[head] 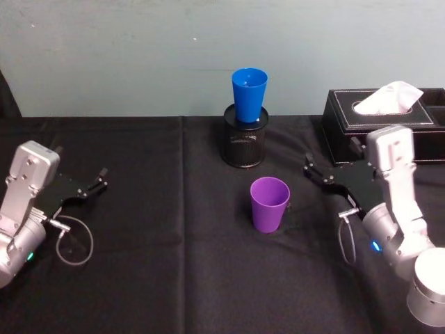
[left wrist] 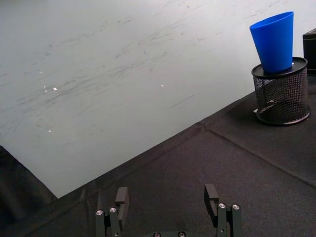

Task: Pick up one cup with a gripper and tap it against the other cup.

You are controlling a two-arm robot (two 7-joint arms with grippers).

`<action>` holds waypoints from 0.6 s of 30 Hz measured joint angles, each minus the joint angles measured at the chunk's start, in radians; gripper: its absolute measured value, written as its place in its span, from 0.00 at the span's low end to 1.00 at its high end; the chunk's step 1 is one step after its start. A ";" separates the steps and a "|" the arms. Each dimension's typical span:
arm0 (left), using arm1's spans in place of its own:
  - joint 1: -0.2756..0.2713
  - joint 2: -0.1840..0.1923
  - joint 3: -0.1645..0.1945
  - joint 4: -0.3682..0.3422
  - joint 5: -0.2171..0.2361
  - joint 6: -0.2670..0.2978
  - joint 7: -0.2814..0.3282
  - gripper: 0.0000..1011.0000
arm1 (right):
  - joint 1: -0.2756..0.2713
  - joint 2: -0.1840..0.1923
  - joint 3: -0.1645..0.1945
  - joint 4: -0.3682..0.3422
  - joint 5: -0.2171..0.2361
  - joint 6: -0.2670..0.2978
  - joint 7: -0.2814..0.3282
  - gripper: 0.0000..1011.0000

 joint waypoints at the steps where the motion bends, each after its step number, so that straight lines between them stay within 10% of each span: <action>1: 0.000 0.000 0.000 0.000 0.000 0.000 0.000 0.99 | 0.005 0.003 -0.006 0.011 -0.014 -0.002 -0.001 0.99; 6: 0.000 0.000 0.000 0.000 0.000 0.000 0.000 0.99 | 0.025 0.005 -0.025 0.066 -0.098 -0.051 -0.039 0.99; 18: 0.000 0.000 0.000 0.000 0.000 0.000 0.000 0.99 | 0.021 0.006 -0.022 0.054 -0.080 -0.038 -0.032 0.99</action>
